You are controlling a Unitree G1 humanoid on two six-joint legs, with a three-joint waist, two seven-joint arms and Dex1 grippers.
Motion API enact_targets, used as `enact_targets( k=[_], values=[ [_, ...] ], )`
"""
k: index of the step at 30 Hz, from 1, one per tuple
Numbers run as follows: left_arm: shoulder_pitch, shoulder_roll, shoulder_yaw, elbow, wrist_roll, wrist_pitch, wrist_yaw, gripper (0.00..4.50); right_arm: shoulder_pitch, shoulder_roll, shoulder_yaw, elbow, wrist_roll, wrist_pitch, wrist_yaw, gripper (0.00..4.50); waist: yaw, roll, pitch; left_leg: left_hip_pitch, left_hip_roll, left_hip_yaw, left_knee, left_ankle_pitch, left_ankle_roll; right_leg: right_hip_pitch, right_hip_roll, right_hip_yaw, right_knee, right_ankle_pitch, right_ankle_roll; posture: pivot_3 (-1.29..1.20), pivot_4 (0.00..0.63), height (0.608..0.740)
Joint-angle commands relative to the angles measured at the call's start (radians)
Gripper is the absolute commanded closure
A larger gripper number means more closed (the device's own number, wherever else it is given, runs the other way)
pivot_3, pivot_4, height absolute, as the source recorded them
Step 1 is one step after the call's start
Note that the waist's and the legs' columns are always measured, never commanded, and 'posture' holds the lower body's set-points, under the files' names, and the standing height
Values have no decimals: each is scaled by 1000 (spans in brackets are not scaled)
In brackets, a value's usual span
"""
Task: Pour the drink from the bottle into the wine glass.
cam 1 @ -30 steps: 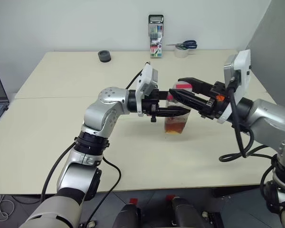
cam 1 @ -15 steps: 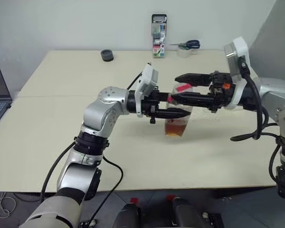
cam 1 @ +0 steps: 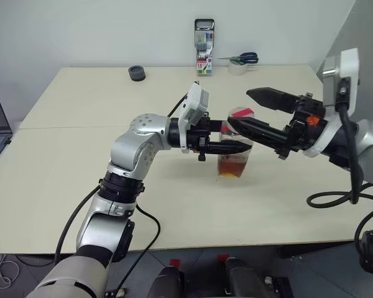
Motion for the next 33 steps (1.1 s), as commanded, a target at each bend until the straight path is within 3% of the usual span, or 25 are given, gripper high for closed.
enact_targets(
  k=[1,8,33],
  values=[
    [-38,-8,16,-19,-12,-23,5,2387,-8,45,49,-52,-79,-62,-72,8,0,0,0,0,0,0,0,0,0,0,0,0,0,0,0,0,150,740],
    [-28,-6,14,-28,-10,-25,6,2387,10,93,79,-48,-140,-98,-105,8,0,0,0,0,0,0,0,0,-1,0,0,0,0,0,0,0,150,740],
    [-7,-3,13,-36,-8,-38,7,2387,148,-64,-64,-57,-85,-107,-66,8,0,0,0,0,-1,1,0,-1,1,0,1,0,0,0,0,0,150,740]
  ],
)
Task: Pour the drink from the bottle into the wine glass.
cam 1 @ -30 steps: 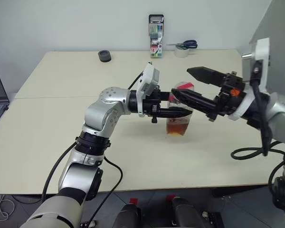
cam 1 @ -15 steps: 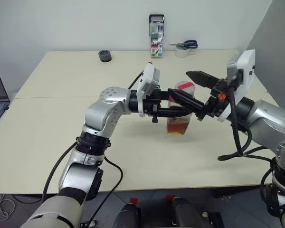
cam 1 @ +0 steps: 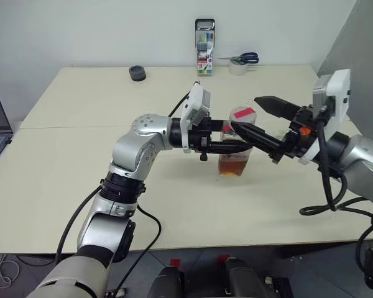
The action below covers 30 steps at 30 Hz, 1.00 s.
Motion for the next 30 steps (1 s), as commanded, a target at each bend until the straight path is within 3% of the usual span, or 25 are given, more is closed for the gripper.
enact_targets(
  k=[1,17,30],
  values=[
    [-9,2,19,-36,-18,-29,-9,2387,11,-31,-74,2,14,-19,-23,8,0,0,0,0,0,0,0,0,0,0,0,0,0,0,0,0,150,740],
    [-15,1,15,-25,-17,-36,-12,2387,80,-103,-137,-8,74,-26,-28,8,0,0,0,0,0,0,0,0,0,1,1,0,0,0,0,0,150,740],
    [-8,4,17,-37,-17,-27,-4,2387,90,-126,-127,-29,254,-44,-38,8,0,0,0,0,0,0,0,0,1,1,1,0,0,0,0,0,150,740]
  ],
)
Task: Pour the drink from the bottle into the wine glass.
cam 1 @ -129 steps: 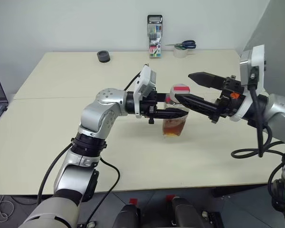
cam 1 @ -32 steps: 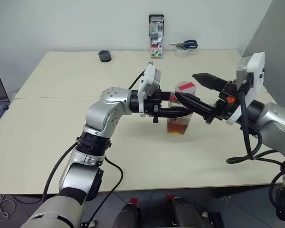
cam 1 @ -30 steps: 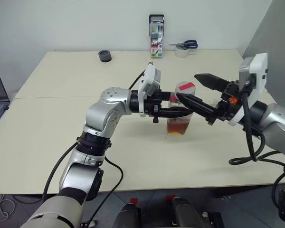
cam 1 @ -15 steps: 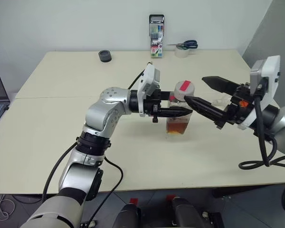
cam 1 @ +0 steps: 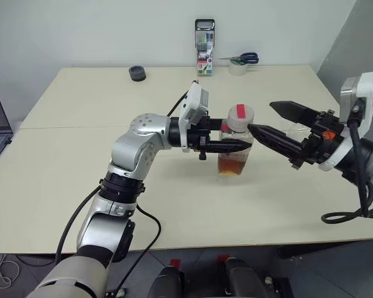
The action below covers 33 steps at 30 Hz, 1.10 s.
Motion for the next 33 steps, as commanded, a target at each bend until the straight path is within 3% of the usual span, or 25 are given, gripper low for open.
enact_targets(
  k=[1,7,16,26,33],
  values=[
    [-9,1,11,-38,-17,-10,0,2387,0,-17,-10,-27,35,-33,-11,8,0,0,0,0,0,0,0,0,0,0,0,0,0,0,0,0,150,740],
    [-14,2,11,-32,-15,-11,0,2387,-32,2,50,-24,6,-50,-24,8,0,0,0,0,0,0,0,0,0,0,0,0,0,0,0,0,150,740],
    [-18,3,9,-32,-15,-9,-2,2387,-112,74,168,7,-155,-87,-13,8,0,0,0,0,0,0,0,1,-1,0,0,0,0,0,0,0,150,740],
    [-17,6,10,-30,-13,-8,0,2387,-134,125,176,41,-212,-87,-15,8,0,0,0,0,0,0,0,1,-1,0,0,0,0,0,0,0,150,740],
    [-19,7,8,-25,-12,-10,-5,2387,-102,96,133,28,-186,-74,-12,8,0,0,0,0,0,0,0,1,-1,0,0,0,0,0,0,0,150,740]
  ],
)
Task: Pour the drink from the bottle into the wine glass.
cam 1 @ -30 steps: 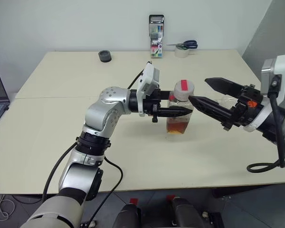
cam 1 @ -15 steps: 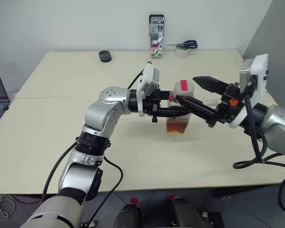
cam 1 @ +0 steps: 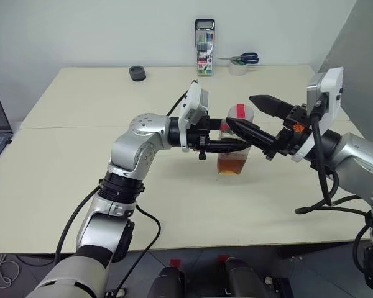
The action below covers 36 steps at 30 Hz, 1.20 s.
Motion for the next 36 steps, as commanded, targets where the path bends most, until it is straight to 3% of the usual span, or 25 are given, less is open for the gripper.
enact_targets(
  k=[1,29,36],
  values=[
    [-20,2,9,-23,-13,-13,-8,2387,19,-28,-70,-23,17,-8,0,8,0,0,0,0,0,0,0,0,0,0,0,0,0,0,0,0,150,740],
    [-11,2,7,-32,-13,-14,-7,2387,109,-129,-171,-55,177,-15,1,8,0,0,0,0,0,0,0,-1,1,0,0,0,0,0,0,0,150,740],
    [-9,1,5,-38,-14,-11,-8,2387,80,-108,-129,-65,213,-28,-21,8,0,0,0,0,0,1,0,-1,1,0,0,0,0,0,0,0,150,740]
  ],
)
